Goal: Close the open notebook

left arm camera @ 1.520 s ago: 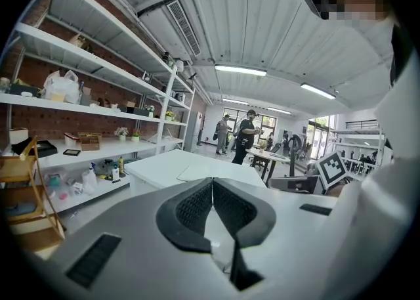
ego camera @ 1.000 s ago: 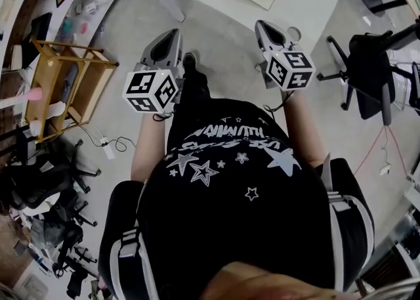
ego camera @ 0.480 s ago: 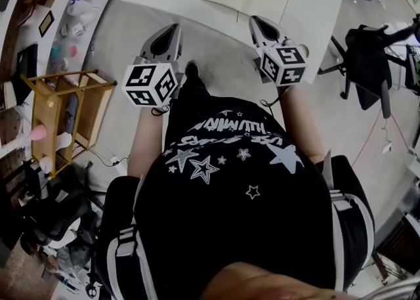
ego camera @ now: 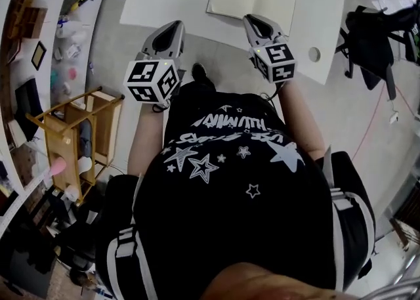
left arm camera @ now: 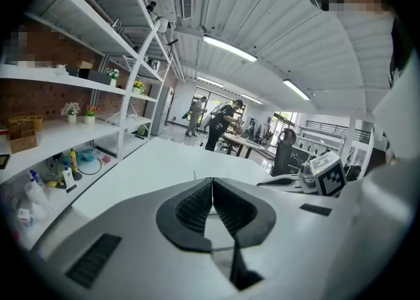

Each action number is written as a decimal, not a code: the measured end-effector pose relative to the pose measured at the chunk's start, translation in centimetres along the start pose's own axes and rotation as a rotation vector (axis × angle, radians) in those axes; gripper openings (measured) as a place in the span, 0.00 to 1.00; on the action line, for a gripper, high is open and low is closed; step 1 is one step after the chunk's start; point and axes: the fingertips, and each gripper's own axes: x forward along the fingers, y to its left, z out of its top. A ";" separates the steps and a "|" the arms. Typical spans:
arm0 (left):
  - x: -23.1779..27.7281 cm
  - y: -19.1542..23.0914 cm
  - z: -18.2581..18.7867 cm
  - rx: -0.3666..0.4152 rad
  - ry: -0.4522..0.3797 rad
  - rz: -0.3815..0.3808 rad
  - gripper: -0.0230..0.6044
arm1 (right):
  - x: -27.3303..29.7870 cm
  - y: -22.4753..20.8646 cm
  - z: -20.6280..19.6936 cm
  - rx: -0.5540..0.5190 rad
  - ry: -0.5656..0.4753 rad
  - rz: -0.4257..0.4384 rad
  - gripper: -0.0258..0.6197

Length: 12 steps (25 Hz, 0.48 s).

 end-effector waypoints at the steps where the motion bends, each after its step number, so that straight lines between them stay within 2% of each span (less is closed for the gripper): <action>1: 0.6 0.4 -0.1 0.001 0.015 -0.016 0.06 | 0.6 0.2 -0.4 -0.008 0.023 -0.005 0.05; 5: 3.2 1.5 -0.4 0.013 0.072 -0.092 0.06 | 2.8 0.8 -1.6 -0.071 0.109 -0.020 0.06; 9: 5.2 1.6 -1.1 0.026 0.122 -0.168 0.06 | 4.7 1.0 -3.1 -0.172 0.207 -0.034 0.22; 12: 6.3 1.7 -1.7 0.035 0.151 -0.207 0.06 | 5.7 0.8 -4.2 -0.268 0.270 -0.051 0.25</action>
